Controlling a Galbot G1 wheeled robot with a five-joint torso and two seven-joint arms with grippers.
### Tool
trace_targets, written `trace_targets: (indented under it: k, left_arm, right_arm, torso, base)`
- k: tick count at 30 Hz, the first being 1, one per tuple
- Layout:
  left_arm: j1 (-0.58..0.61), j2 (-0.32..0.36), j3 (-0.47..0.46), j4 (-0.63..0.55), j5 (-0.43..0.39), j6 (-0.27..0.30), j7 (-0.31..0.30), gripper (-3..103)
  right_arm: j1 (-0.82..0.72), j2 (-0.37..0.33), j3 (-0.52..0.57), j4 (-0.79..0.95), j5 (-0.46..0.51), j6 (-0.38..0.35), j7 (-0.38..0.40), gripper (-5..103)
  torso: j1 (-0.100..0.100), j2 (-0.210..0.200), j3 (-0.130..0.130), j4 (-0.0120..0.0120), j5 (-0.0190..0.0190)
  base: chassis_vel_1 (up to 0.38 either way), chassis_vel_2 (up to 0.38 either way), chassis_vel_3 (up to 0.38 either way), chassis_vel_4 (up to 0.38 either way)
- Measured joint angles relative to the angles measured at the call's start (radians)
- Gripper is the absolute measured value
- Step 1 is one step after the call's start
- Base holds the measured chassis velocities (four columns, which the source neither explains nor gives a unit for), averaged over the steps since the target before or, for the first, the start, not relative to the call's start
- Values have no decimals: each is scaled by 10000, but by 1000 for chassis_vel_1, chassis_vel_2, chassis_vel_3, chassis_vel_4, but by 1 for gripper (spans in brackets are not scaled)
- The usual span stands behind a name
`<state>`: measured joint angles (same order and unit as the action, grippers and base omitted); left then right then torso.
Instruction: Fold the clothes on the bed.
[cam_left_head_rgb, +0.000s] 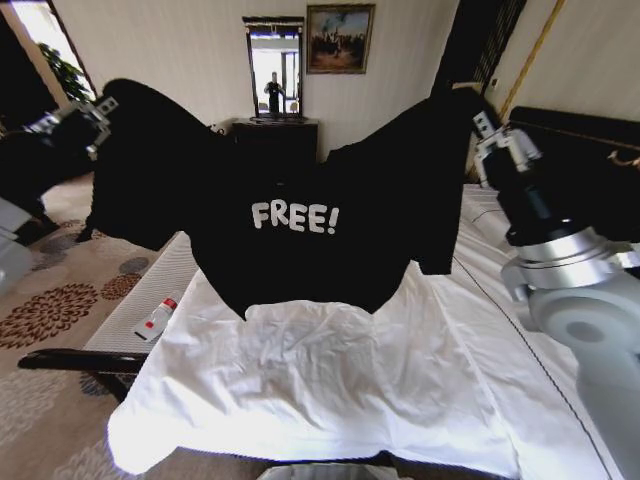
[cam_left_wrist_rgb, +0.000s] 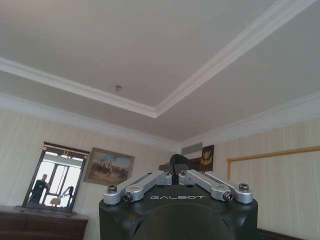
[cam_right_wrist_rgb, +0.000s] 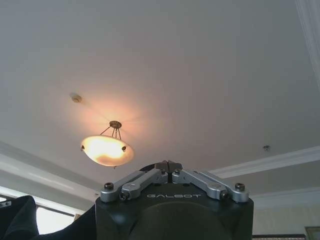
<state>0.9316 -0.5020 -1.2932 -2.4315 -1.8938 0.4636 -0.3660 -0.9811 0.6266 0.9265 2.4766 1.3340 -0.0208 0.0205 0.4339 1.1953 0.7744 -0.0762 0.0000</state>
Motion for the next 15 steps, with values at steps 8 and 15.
trace_targets:
  k: [8, 15]
  left_arm:
    - [-431, 529, -76, 383, -619, 534, -311, 0]
    - [491, -1249, 4833, 2326, 3878, 1620, 29, 0]
  right_arm:
    - [546, -868, 709, 325, 1099, -1727, 1789, 0]
    - [896, 421, -4143, -2695, -1061, -3228, 2286, 0]
  torso:
    - [-1, 1, -1, -4, 3]
    - [6, -3, 6, -2, 1]
  base:
    - [0, 0, 0, 0]
    - [0, 0, 0, 0]
